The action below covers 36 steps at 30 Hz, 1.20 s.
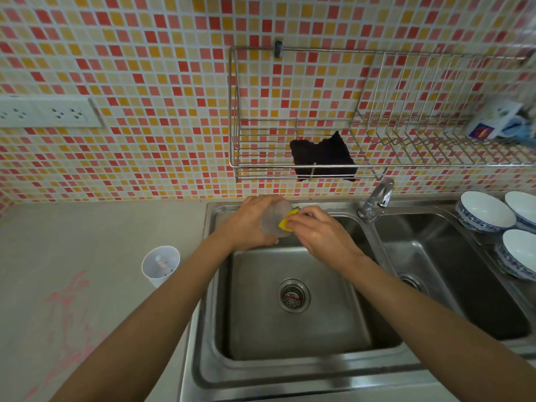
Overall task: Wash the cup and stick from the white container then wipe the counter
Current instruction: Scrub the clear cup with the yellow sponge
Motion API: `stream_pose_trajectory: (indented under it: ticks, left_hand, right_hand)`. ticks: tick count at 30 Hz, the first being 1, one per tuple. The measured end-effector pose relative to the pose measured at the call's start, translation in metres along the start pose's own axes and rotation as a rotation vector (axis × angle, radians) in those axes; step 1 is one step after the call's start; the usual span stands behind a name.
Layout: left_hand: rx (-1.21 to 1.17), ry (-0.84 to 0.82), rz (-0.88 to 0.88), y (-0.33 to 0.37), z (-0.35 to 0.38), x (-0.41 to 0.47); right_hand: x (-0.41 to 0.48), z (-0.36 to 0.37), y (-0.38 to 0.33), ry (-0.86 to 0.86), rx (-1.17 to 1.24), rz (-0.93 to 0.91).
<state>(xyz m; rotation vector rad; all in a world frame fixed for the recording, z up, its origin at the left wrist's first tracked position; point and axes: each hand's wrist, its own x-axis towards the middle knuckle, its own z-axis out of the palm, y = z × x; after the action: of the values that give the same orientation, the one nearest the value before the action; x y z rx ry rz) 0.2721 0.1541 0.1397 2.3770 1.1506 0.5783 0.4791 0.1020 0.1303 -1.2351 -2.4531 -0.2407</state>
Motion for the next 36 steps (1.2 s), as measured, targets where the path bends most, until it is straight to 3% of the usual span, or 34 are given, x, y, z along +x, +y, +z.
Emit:
stream_pose_trajectory:
  ticks: [8, 13, 15, 17, 19, 21, 25, 31, 34, 36]
  left_hand:
    - [0.020, 0.137, -0.051, 0.004, 0.013, -0.007]
    - [0.191, 0.071, -0.052, 0.000, 0.010, -0.006]
    - [0.271, 0.024, -0.043, 0.001, 0.008, -0.003]
    - [0.261, -0.020, -0.016, 0.001, 0.006, -0.001]
    - [0.197, -0.045, -0.007, 0.000, 0.006, 0.000]
    - [0.168, -0.039, -0.007, -0.001, 0.003, 0.001]
    - [0.202, -0.051, 0.026, 0.001, 0.001, 0.000]
    - [0.256, -0.054, 0.108, 0.010, 0.002, 0.002]
    - [0.227, -0.056, 0.103, 0.004, 0.001, -0.001]
    - [0.199, -0.063, 0.084, -0.001, 0.000, -0.004]
  right_hand:
    - [0.006, -0.004, -0.006, -0.025, 0.077, -0.053]
    - [0.012, -0.004, -0.009, -0.203, 0.500, 0.280]
    - [0.014, -0.005, -0.009, -0.209, 0.414, 0.173]
    - [0.014, -0.004, -0.006, -0.189, 0.136, -0.040]
    - [0.012, -0.006, 0.000, -0.151, -0.050, -0.087]
    - [0.006, -0.003, 0.001, -0.102, -0.059, -0.049]
    - [0.003, 0.006, -0.009, -0.149, 0.270, 0.105]
    - [0.005, -0.001, -0.003, -0.090, -0.058, -0.034]
    - [0.003, 0.001, -0.015, -0.124, 0.291, 0.200]
    - [0.002, 0.002, -0.013, -0.178, 0.383, 0.237]
